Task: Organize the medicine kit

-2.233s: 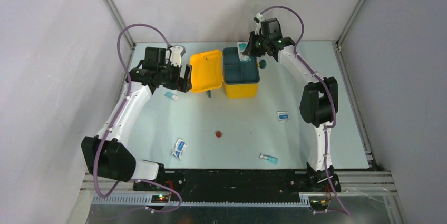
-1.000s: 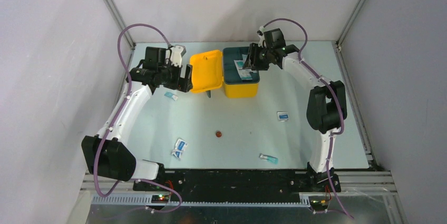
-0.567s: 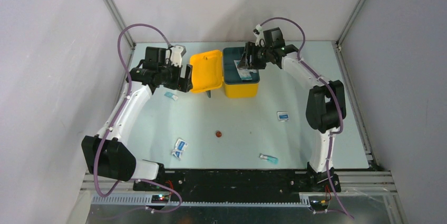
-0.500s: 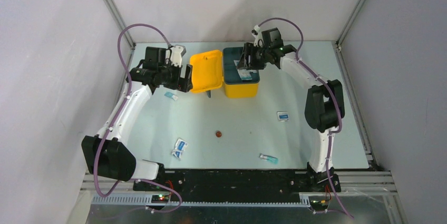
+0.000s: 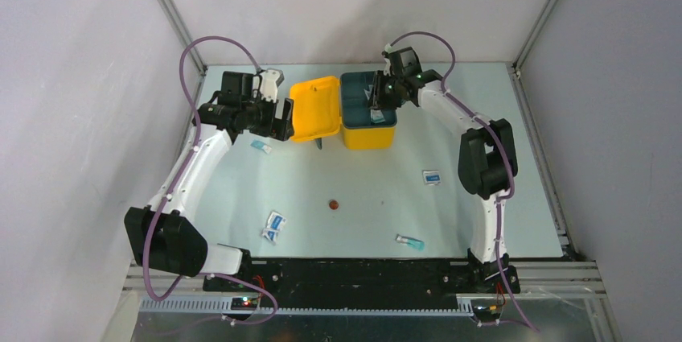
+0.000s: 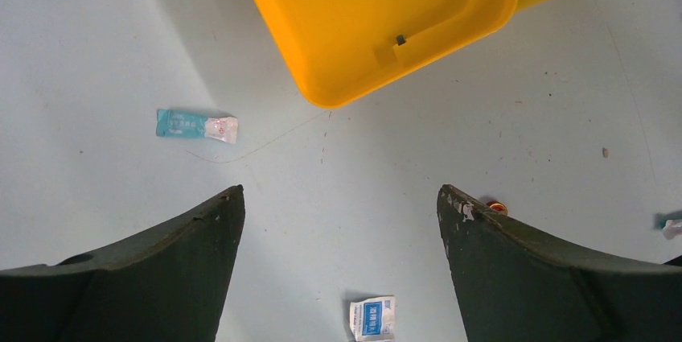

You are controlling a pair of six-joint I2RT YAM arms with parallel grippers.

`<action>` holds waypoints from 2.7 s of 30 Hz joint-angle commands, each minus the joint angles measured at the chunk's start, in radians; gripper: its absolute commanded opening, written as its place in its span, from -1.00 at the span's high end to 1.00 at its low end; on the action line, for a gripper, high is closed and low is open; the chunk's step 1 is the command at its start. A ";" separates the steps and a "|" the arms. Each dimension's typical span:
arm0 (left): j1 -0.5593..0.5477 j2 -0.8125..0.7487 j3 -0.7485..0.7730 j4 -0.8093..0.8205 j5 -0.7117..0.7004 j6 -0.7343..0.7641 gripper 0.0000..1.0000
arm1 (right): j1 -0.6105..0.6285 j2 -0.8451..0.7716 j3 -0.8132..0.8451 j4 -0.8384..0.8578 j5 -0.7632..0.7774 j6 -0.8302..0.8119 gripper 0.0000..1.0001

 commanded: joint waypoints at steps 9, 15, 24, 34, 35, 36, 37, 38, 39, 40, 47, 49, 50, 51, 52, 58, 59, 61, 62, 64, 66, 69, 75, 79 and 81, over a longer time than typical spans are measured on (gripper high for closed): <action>0.006 0.007 0.031 0.032 0.031 -0.011 -0.87 | -0.010 -0.086 0.010 -0.049 0.170 0.083 1.00; 0.004 0.007 0.026 0.032 0.034 -0.011 -0.87 | -0.014 -0.134 0.024 -0.052 0.162 0.077 1.00; 0.005 0.027 0.037 0.035 0.046 -0.023 -0.87 | -0.026 -0.136 -0.026 0.007 0.043 0.050 0.83; 0.005 0.018 0.038 0.036 0.038 -0.019 -0.87 | -0.023 -0.044 -0.003 -0.017 0.092 0.007 0.94; 0.005 0.016 0.035 0.035 0.038 -0.017 -0.87 | -0.020 -0.038 0.001 -0.020 0.107 0.006 0.96; 0.004 0.015 0.034 0.035 0.036 -0.017 -0.87 | -0.018 -0.036 0.002 -0.027 0.117 0.002 0.99; 0.005 0.014 0.033 0.035 0.036 -0.015 -0.87 | -0.015 -0.033 0.003 -0.031 0.139 0.001 1.00; 0.004 0.014 0.032 0.036 0.036 -0.015 -0.87 | -0.012 -0.031 0.005 -0.038 0.152 0.002 1.00; 0.004 0.014 0.031 0.035 0.038 -0.016 -0.87 | -0.008 -0.029 0.005 -0.043 0.173 0.006 1.00; 0.005 0.014 0.030 0.035 0.039 -0.017 -0.87 | -0.006 -0.028 0.005 -0.046 0.183 0.011 1.00; 0.005 0.024 0.047 0.035 0.044 -0.020 -0.87 | 0.011 -0.056 0.045 -0.111 0.301 0.030 1.00; 0.005 0.026 0.046 0.036 0.053 -0.024 -0.87 | 0.015 -0.069 0.054 -0.123 0.319 0.032 1.00; 0.005 0.030 0.046 0.036 0.056 -0.025 -0.87 | 0.019 -0.075 0.058 -0.126 0.327 0.032 1.00; 0.005 0.031 0.046 0.036 0.060 -0.027 -0.87 | 0.021 -0.077 0.058 -0.128 0.334 0.031 1.00; 0.005 0.033 0.046 0.036 0.061 -0.027 -0.87 | 0.025 -0.079 0.061 -0.133 0.346 0.031 1.00; 0.005 0.040 0.055 0.038 0.068 -0.036 -0.87 | 0.045 -0.086 0.084 -0.136 0.369 0.041 1.00; 0.005 0.040 0.056 0.038 0.068 -0.037 -0.87 | 0.046 -0.085 0.089 -0.137 0.372 0.040 1.00; 0.005 0.038 0.057 0.038 0.070 -0.037 -0.87 | 0.053 -0.081 0.104 -0.141 0.381 0.033 1.00; 0.005 0.038 0.055 0.038 0.070 -0.038 -0.87 | 0.056 -0.081 0.112 -0.143 0.387 0.027 1.00; 0.005 0.037 0.055 0.037 0.071 -0.039 -0.87 | 0.060 -0.077 0.119 -0.149 0.403 0.020 1.00; 0.005 0.036 0.055 0.038 0.071 -0.039 -0.87 | 0.064 -0.079 0.123 -0.156 0.418 0.017 1.00; 0.005 0.036 0.056 0.039 0.072 -0.040 -0.87 | 0.070 -0.079 0.123 -0.160 0.435 -0.003 1.00; 0.005 0.033 0.051 0.044 0.074 -0.041 -0.87 | 0.072 -0.071 0.101 -0.154 0.443 -0.028 1.00; 0.005 0.023 0.041 0.045 0.072 -0.042 -0.87 | 0.075 -0.056 0.073 -0.126 0.431 -0.058 1.00; 0.005 0.017 0.034 0.046 0.069 -0.040 -0.87 | 0.075 -0.048 0.061 -0.110 0.426 -0.062 1.00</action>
